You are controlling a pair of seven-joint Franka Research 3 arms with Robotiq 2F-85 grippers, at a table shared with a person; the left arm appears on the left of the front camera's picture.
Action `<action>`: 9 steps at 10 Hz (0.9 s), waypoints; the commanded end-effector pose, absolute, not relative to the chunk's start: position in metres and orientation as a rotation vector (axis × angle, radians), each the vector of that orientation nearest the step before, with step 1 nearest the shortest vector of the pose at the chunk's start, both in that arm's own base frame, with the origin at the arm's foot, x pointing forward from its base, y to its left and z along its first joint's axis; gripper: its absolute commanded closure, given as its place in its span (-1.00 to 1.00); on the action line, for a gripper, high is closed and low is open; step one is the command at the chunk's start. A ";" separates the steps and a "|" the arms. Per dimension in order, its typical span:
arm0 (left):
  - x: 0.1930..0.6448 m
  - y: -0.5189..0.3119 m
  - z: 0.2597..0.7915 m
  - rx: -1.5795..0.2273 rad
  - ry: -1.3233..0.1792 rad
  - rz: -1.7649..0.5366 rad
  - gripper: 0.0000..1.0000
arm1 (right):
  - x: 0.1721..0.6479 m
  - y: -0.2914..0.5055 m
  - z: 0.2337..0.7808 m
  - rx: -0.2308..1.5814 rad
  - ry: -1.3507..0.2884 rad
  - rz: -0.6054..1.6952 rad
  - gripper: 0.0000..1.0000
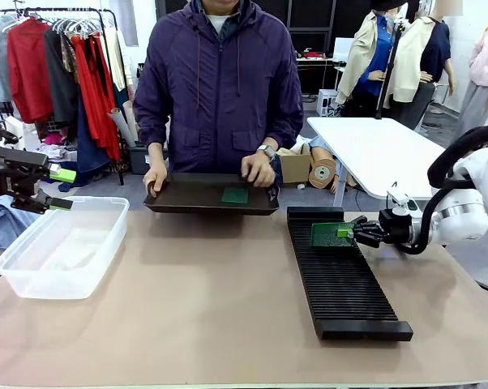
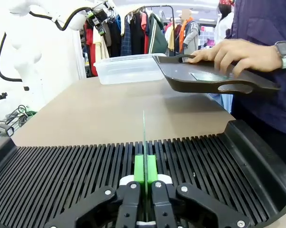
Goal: Sort PCBs into racks and boxes based on the side picked up.
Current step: If the short side of the Blank PCB is picked up, insert it into the PCB Rack ; if the long side is picked up, place it in the Organizing box.
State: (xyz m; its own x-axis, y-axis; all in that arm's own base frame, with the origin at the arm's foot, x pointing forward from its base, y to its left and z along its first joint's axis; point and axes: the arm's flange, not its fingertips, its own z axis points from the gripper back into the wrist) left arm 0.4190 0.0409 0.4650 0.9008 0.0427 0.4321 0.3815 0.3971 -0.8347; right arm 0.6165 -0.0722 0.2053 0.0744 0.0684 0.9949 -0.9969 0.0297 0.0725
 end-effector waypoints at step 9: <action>0.418 0.042 0.467 -1.161 -0.419 -0.224 -1.00 | 0.629 -0.074 0.214 1.185 -1.138 1.137 -1.00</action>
